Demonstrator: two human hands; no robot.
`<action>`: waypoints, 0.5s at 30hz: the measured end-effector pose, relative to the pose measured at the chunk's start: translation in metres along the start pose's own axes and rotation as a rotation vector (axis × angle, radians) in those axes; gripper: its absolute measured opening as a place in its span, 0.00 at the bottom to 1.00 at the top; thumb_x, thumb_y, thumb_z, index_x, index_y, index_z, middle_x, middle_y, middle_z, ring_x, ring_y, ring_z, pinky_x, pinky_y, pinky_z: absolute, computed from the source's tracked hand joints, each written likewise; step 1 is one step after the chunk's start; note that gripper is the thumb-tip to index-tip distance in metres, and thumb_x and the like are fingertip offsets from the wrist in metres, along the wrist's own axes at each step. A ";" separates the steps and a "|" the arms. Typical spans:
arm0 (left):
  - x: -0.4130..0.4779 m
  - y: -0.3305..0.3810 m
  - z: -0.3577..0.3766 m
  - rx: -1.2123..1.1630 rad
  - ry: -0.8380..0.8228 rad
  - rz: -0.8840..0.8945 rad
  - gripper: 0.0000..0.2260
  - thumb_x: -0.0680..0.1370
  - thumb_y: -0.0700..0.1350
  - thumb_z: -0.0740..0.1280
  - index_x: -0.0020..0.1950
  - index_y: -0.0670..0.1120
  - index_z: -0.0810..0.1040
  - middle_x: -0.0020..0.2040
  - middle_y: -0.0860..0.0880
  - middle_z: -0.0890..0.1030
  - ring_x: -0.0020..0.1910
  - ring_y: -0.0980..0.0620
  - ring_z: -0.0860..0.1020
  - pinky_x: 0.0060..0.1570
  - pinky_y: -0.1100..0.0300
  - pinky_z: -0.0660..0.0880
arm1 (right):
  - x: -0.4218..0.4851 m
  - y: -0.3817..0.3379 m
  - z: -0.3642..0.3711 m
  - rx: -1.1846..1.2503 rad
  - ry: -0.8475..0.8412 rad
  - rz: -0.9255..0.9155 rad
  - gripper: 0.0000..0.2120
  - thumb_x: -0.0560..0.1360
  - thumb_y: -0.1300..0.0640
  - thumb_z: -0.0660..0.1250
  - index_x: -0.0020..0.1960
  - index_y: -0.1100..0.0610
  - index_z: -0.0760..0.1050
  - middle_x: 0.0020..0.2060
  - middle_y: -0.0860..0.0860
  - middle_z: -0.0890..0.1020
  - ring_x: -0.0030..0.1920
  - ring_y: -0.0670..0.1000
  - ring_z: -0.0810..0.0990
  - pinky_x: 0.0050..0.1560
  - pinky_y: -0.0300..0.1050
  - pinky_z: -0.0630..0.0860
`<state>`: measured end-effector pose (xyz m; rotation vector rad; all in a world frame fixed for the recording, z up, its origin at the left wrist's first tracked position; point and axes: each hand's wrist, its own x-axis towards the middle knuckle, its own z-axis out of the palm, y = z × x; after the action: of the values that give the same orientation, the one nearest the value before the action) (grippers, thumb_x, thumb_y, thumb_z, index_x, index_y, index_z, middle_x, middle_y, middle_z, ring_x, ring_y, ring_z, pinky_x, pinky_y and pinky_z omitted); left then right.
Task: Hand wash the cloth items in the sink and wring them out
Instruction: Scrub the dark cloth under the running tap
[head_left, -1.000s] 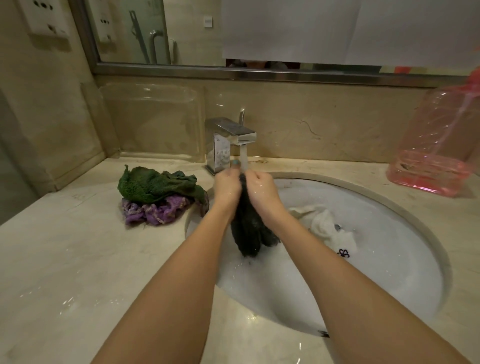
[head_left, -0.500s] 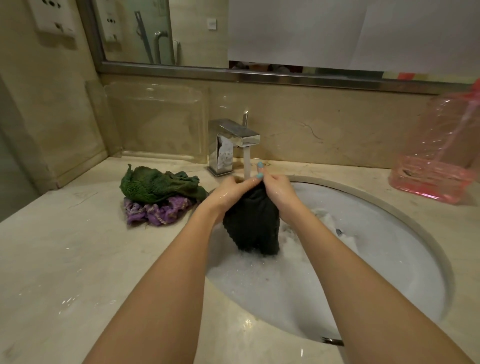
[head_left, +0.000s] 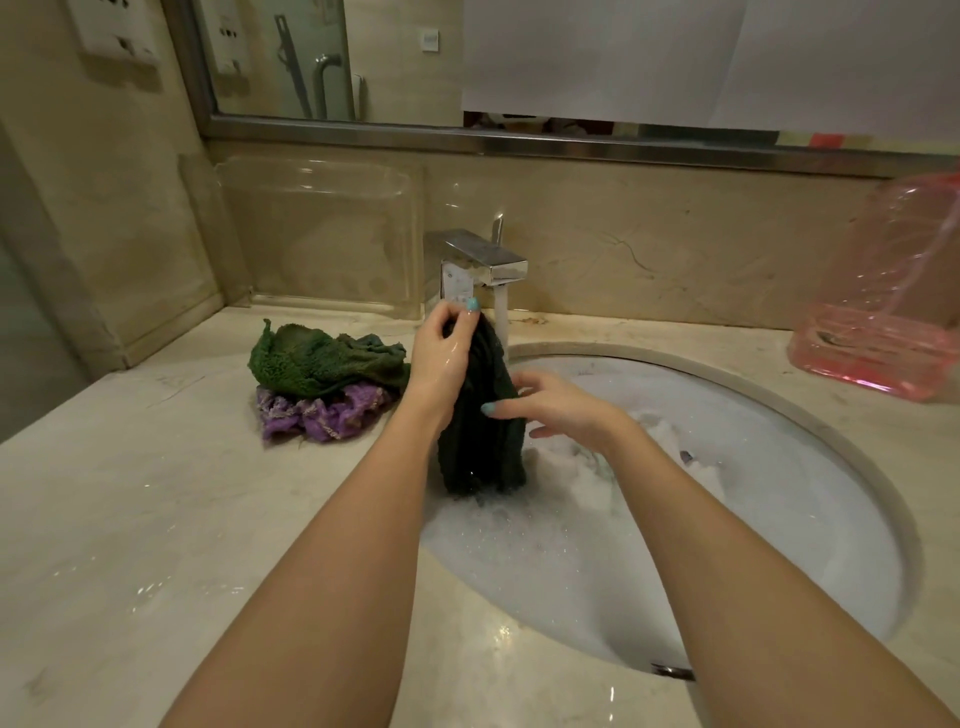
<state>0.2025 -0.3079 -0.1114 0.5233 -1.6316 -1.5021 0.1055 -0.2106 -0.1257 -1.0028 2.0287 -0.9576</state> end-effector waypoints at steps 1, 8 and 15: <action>0.001 0.001 0.001 -0.014 0.004 -0.016 0.10 0.82 0.45 0.63 0.41 0.46 0.72 0.42 0.46 0.73 0.45 0.49 0.73 0.48 0.54 0.71 | 0.002 0.000 0.002 -0.042 0.075 -0.012 0.19 0.75 0.54 0.70 0.63 0.55 0.70 0.58 0.53 0.76 0.60 0.54 0.75 0.59 0.49 0.74; 0.005 -0.003 0.005 -0.079 0.076 -0.159 0.09 0.81 0.48 0.64 0.45 0.44 0.72 0.42 0.46 0.74 0.43 0.51 0.73 0.45 0.57 0.71 | 0.001 0.014 -0.014 0.045 0.438 -0.037 0.07 0.80 0.58 0.63 0.53 0.60 0.78 0.44 0.54 0.82 0.43 0.49 0.79 0.49 0.45 0.75; 0.011 -0.010 0.000 0.079 0.064 -0.229 0.08 0.82 0.49 0.62 0.53 0.44 0.70 0.49 0.46 0.75 0.52 0.48 0.75 0.52 0.55 0.73 | -0.009 -0.002 -0.023 0.811 0.233 -0.060 0.07 0.83 0.57 0.58 0.47 0.56 0.72 0.49 0.56 0.80 0.53 0.58 0.80 0.53 0.56 0.79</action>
<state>0.1939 -0.3180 -0.1173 0.8175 -1.6292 -1.5724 0.0924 -0.1971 -0.1103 -0.5149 1.5251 -1.7904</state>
